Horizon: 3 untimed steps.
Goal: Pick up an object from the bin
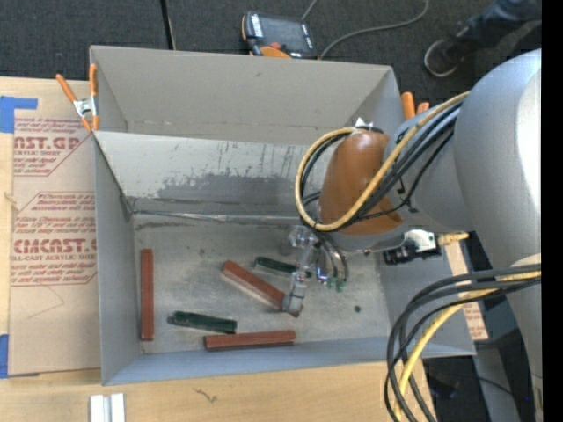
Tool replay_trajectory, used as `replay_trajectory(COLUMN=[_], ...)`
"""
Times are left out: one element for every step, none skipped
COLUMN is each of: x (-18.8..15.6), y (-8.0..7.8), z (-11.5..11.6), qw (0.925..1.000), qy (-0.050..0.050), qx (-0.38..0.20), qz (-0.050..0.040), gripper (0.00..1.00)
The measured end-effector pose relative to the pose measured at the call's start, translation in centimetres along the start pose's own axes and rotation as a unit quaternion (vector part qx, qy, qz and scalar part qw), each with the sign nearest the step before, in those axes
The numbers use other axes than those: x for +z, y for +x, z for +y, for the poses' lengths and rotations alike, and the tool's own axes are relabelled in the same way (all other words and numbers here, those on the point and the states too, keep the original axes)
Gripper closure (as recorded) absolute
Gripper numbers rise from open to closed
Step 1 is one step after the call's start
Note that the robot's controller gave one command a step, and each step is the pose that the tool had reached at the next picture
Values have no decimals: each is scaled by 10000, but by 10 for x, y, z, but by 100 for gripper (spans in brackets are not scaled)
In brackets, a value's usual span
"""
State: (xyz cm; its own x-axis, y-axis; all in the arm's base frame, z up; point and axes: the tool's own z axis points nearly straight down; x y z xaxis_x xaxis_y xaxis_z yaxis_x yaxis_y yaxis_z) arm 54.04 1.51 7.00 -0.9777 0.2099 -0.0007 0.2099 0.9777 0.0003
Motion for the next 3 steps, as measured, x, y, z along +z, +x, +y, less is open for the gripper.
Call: replay_trajectory(x=[-3,-143,-138], y=[0,-26,-23], z=[1,19,19], qw=[10000,9981,9982], qy=[2,-8,1], qx=[-12,-611,-607], qz=[29,-53,-10], gripper=[100,100,0])
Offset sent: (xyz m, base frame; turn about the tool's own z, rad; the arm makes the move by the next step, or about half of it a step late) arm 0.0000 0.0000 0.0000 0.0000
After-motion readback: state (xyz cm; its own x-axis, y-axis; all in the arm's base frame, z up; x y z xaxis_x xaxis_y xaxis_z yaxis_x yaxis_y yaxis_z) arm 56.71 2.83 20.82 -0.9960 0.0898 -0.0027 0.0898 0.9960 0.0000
